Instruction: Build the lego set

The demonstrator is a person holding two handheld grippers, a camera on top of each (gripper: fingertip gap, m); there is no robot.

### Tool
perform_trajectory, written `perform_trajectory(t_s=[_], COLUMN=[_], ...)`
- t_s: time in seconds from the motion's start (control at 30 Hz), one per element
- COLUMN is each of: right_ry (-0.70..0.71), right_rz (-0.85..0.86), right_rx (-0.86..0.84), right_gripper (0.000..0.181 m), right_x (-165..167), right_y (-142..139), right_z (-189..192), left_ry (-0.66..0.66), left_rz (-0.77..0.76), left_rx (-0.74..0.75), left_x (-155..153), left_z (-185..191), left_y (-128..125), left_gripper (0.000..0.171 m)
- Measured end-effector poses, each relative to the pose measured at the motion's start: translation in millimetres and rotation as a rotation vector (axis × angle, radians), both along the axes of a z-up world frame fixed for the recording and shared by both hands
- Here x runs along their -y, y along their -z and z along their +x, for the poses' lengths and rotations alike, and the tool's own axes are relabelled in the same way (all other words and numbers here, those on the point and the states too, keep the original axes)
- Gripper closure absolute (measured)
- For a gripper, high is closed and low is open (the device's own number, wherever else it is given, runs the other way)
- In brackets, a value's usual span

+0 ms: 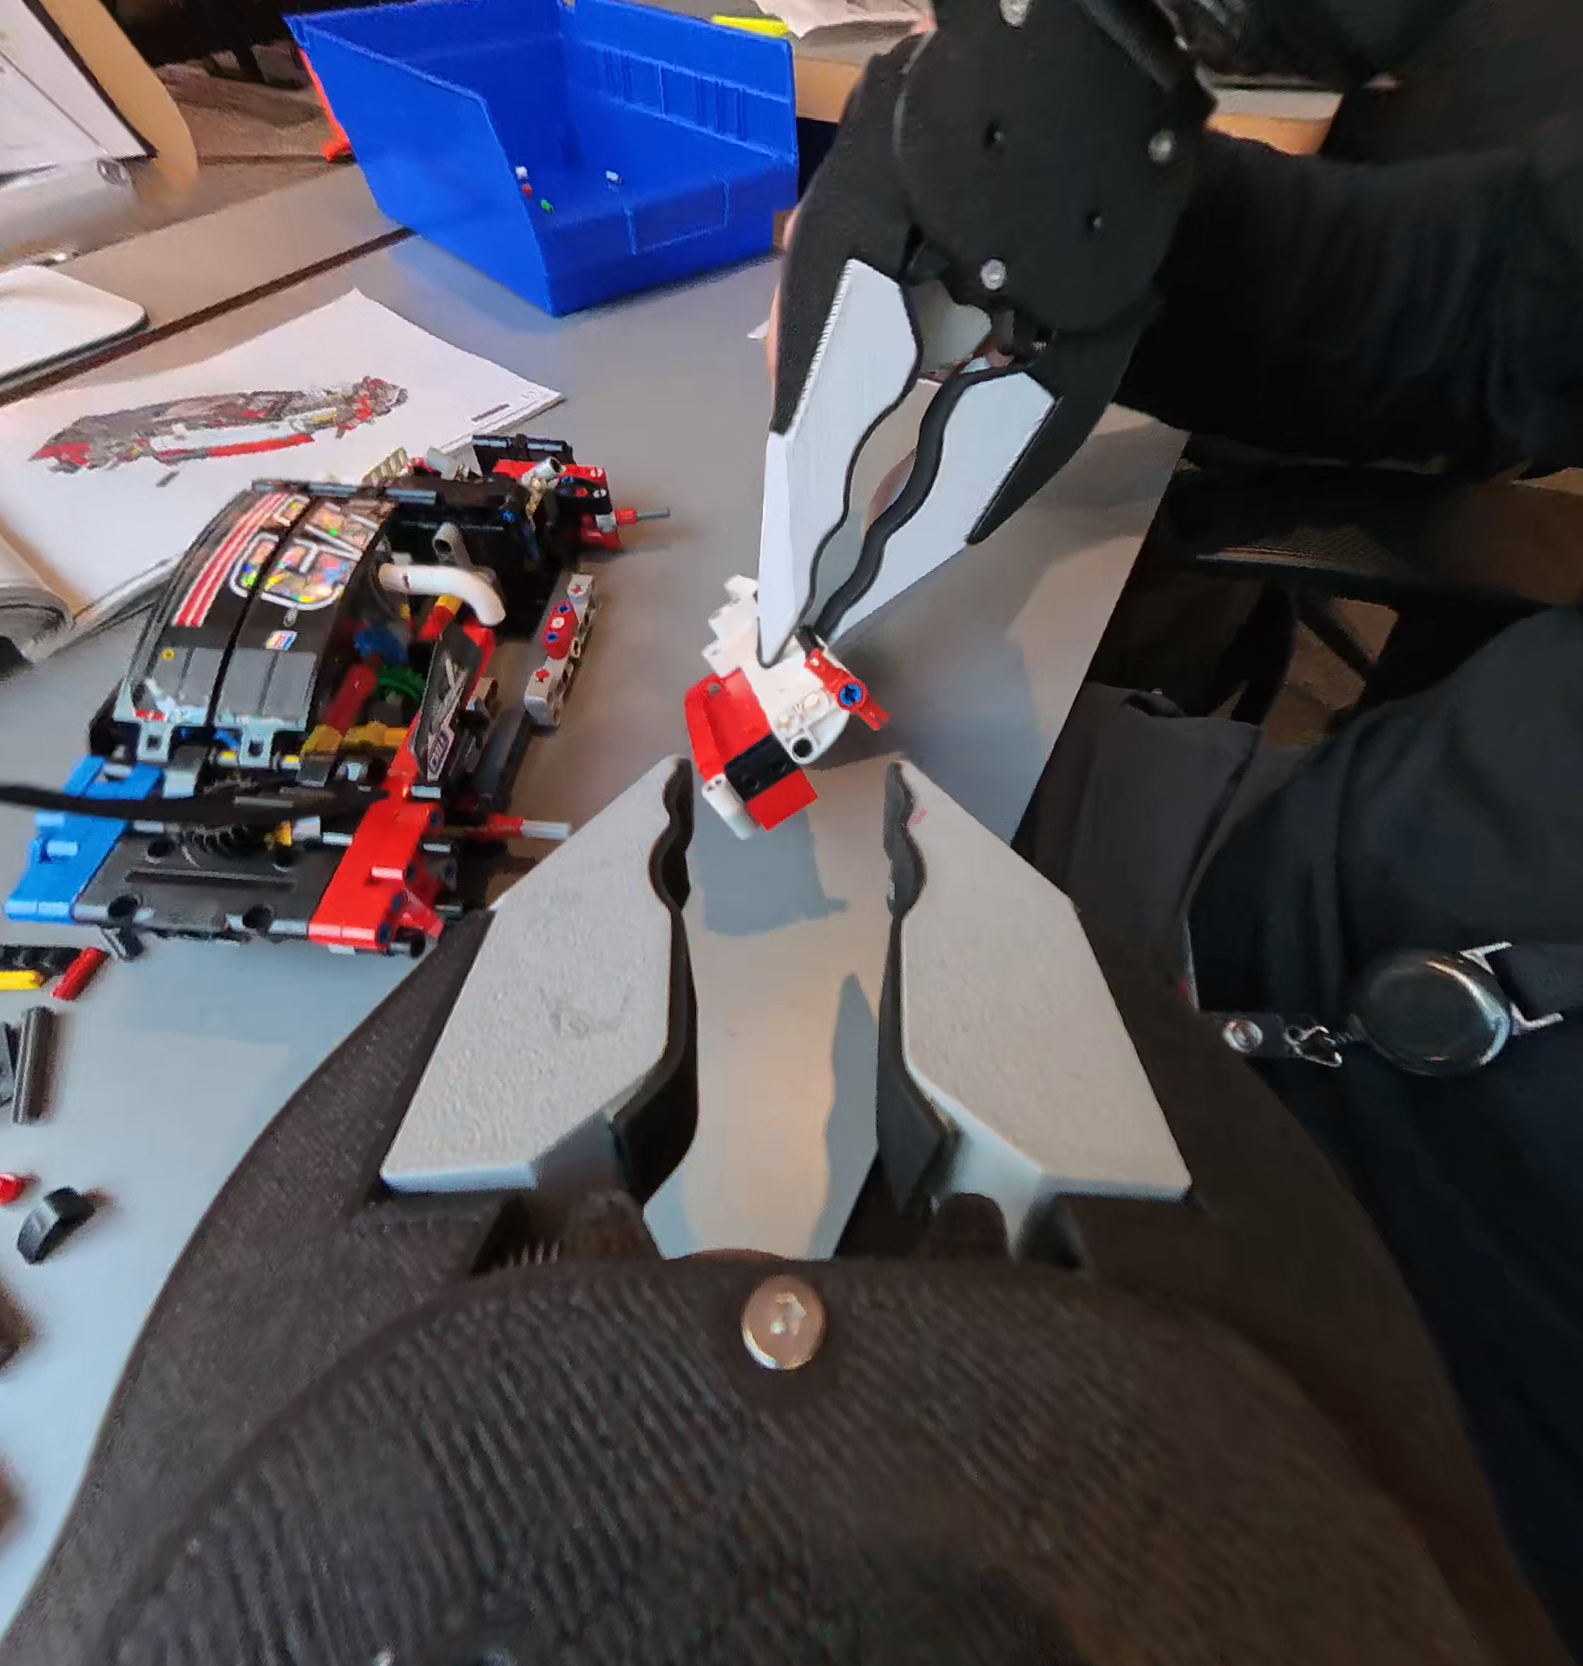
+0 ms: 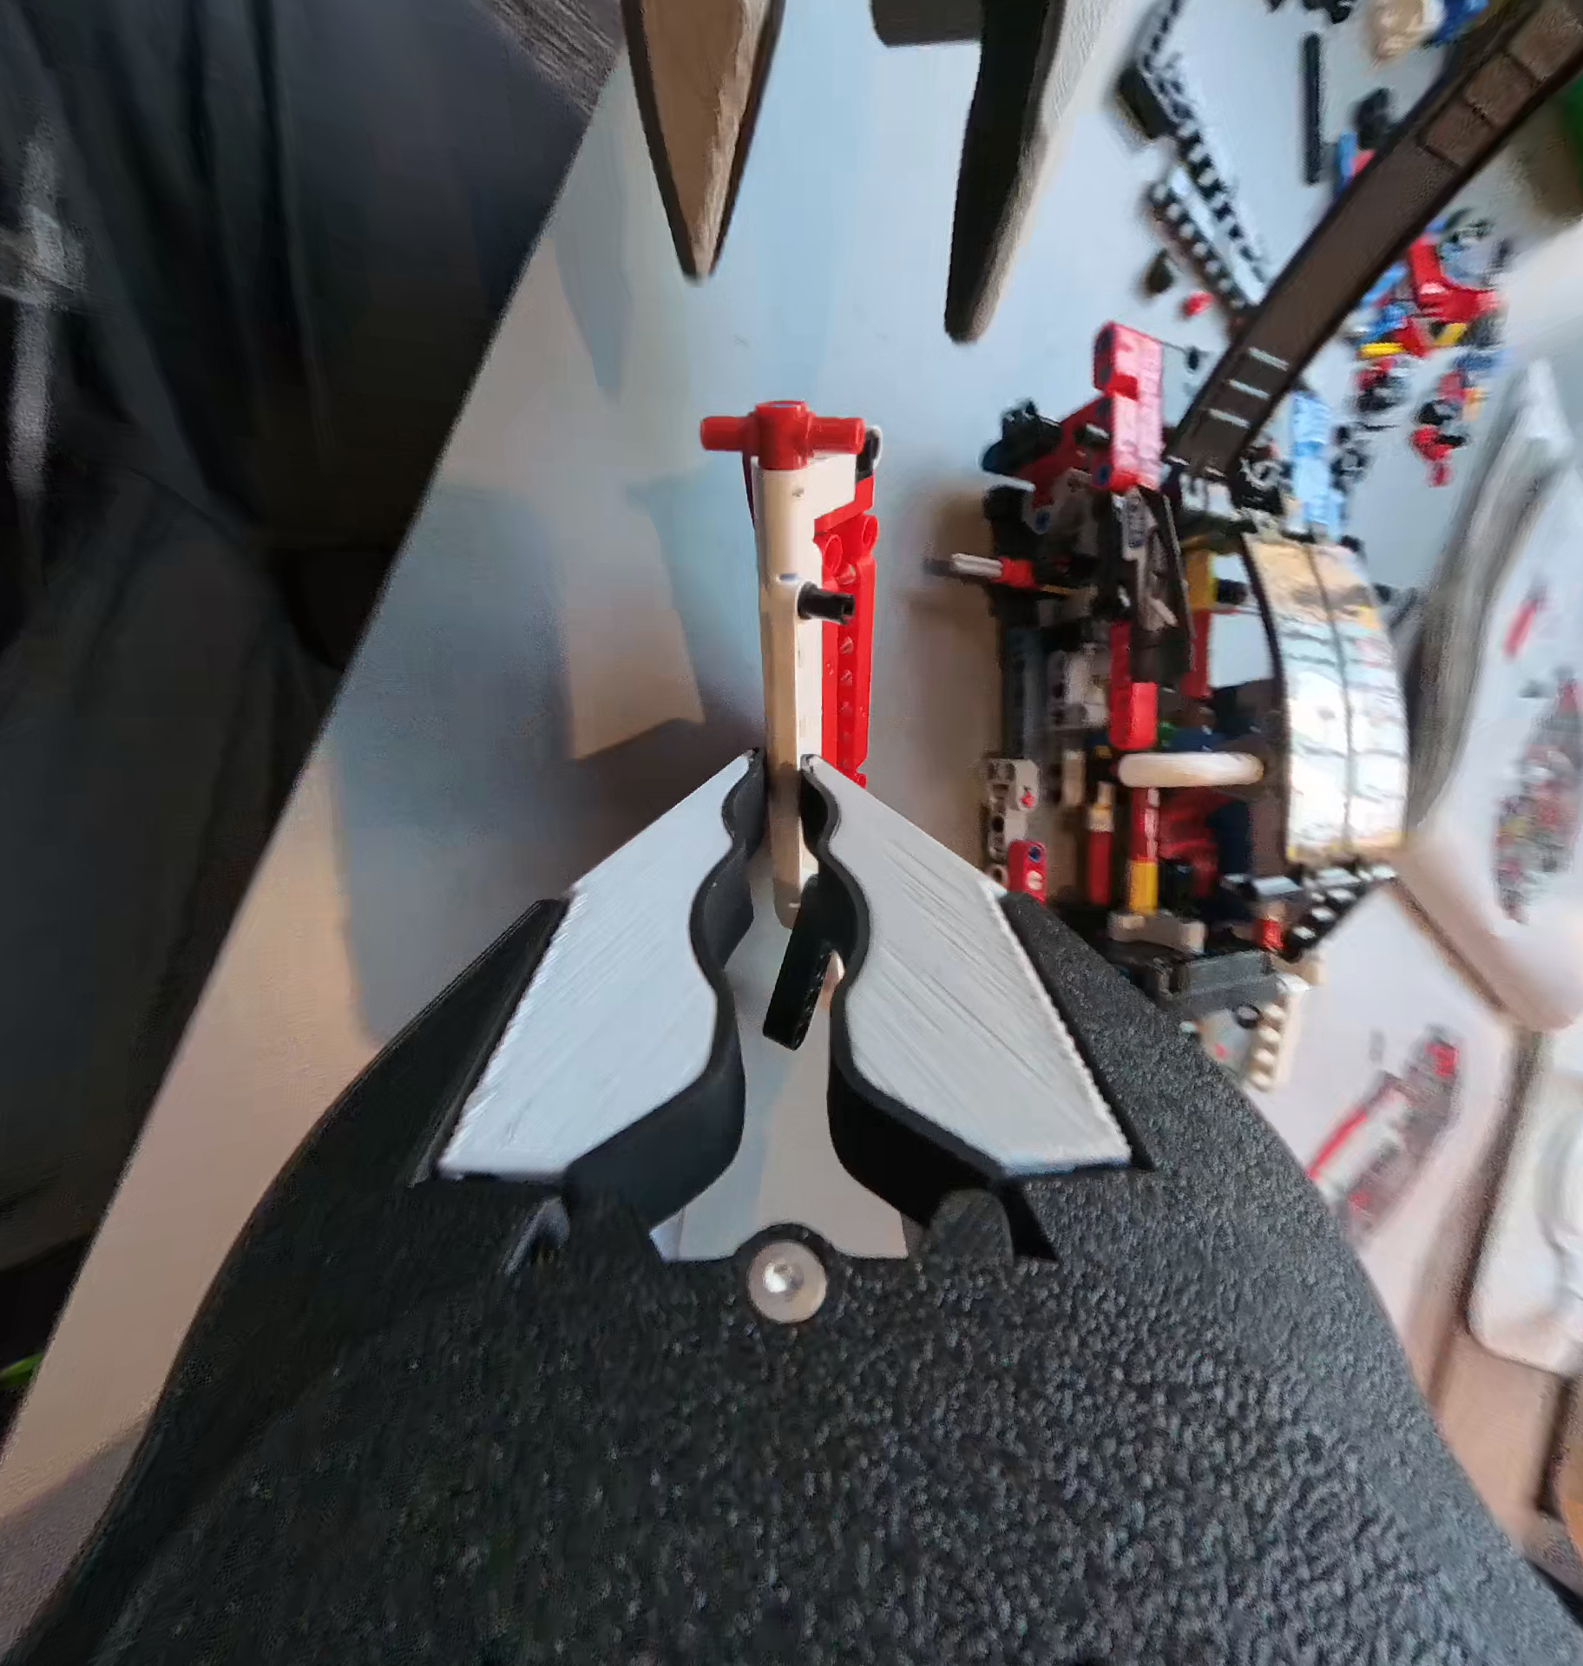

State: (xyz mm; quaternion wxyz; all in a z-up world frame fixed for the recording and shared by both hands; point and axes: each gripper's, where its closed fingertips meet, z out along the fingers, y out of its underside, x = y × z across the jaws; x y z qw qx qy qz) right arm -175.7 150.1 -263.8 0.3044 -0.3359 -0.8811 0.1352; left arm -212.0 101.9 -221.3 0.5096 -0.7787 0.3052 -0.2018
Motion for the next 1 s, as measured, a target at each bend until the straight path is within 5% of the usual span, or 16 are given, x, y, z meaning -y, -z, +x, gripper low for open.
perform_trajectory(t_s=[0.13,0.83,1.0], right_ry=[-0.016,-0.085,-0.092], right_rz=[-0.152,-0.311,-0.304], right_rx=[0.063,0.397,0.417], right_gripper=[0.177,0.177,0.177], right_x=[13,22,19], right_y=[-11,-9,-9], right_z=[-3,3,2], left_ry=[0.052,0.086,0.109], left_rz=[-0.022,0.121,0.036], left_rx=[0.036,-0.112,-0.006], left_x=[0,4,8], left_z=[16,17,19], left_y=[-5,-5,-3], left_gripper=[0.137,0.156,0.136])
